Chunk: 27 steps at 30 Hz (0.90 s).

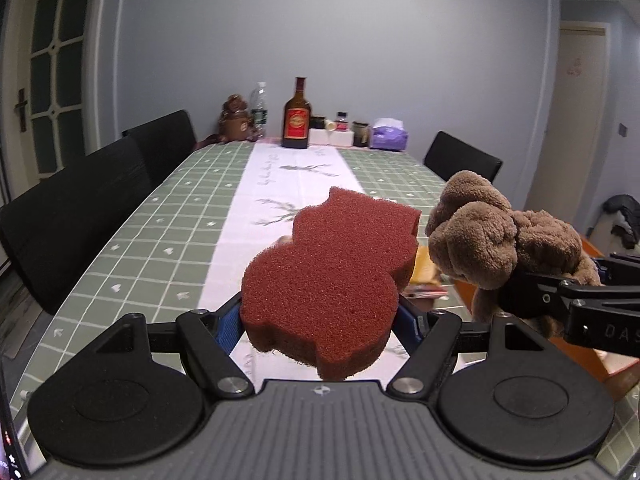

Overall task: Organize soft objects
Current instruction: 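Carry the sponge and plush bear over the orange box with both grippers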

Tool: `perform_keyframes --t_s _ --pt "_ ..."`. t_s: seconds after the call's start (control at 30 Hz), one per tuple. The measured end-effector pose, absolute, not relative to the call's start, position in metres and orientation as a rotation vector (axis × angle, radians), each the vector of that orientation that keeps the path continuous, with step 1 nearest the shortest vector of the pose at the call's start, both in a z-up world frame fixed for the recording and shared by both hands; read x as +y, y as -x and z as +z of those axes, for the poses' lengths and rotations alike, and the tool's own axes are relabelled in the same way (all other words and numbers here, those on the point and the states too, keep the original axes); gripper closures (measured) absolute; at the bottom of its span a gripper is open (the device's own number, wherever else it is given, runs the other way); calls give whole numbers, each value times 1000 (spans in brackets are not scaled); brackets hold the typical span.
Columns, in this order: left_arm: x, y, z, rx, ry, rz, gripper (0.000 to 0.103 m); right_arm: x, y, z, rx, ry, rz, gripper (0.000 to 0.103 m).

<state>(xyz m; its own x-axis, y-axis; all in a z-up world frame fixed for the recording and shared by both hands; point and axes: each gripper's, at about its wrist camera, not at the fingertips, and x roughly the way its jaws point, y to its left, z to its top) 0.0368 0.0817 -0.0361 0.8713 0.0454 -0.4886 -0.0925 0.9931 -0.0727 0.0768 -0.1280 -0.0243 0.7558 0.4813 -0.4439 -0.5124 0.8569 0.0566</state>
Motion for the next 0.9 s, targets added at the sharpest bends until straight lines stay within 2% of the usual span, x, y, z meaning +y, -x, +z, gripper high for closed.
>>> perform_keyframes --t_s 0.33,0.53,0.9 --pt "22 -56 -12 470 63 -109 18 -200 -84 1 410 108 389 49" --pt "-19 -93 -3 506 15 -208 18 -249 -114 9 466 114 297 49" --pt "-121 -153 -29 617 -338 -186 18 -283 -172 -21 623 329 166 49"
